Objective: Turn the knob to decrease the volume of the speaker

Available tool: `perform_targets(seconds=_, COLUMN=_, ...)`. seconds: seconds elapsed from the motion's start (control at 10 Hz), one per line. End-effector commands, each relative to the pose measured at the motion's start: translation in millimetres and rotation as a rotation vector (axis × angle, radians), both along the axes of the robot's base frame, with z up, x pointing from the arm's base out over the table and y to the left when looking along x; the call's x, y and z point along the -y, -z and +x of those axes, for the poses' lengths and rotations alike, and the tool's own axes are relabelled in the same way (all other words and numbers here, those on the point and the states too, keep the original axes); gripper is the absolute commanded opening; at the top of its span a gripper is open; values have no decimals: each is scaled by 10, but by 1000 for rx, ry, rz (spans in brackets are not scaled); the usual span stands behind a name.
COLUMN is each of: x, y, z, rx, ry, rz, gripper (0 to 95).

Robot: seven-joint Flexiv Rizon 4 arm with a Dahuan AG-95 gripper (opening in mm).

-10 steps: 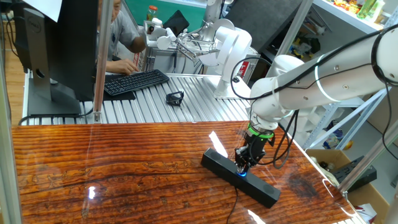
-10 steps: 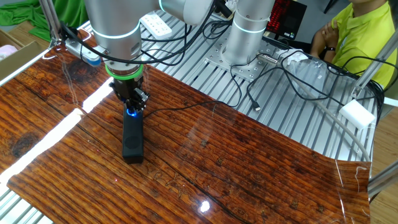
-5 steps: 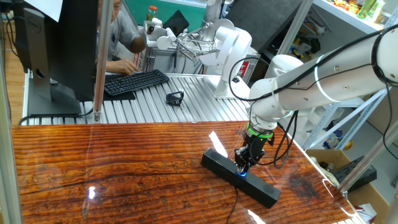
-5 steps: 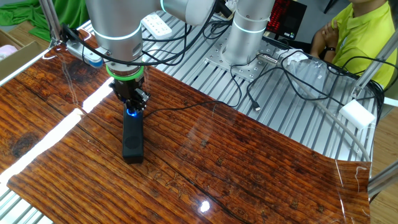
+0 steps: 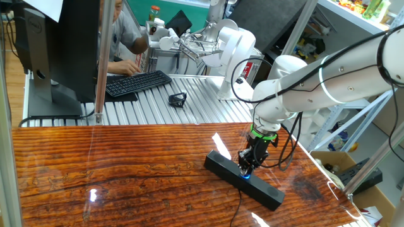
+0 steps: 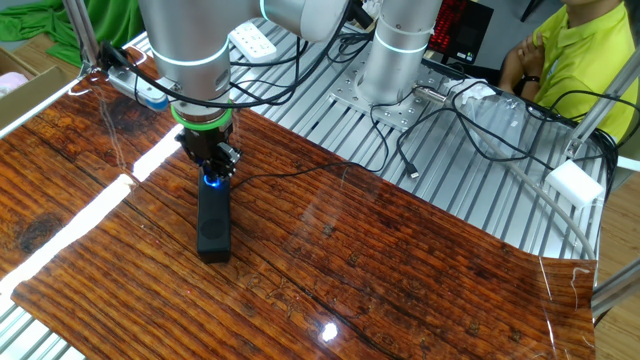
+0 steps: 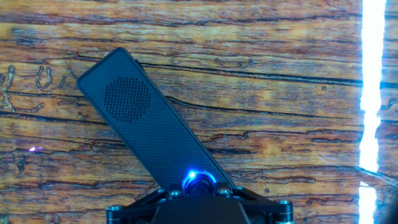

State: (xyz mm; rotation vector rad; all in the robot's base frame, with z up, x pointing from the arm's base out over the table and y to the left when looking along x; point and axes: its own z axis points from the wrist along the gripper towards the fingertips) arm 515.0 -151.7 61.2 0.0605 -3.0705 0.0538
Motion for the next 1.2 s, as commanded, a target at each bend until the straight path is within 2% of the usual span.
perform_targets(seconds=0.1, x=4, y=8, z=4, rx=0, ry=-6, rz=0, gripper=0)
perform_targets(seconds=0.9, x=4, y=8, z=3, rx=-6, ry=1, rz=3, gripper=0)
perform_targets(seconds=1.0, x=3, y=8, z=3, rx=-7, ry=2, rz=4, gripper=190)
perform_targets(seconds=1.1, x=3, y=8, z=3, rx=-6, ry=3, rz=5, gripper=190)
perform_targets(seconds=1.2, x=3, y=8, z=3, rx=-7, ry=1, rz=6, gripper=380)
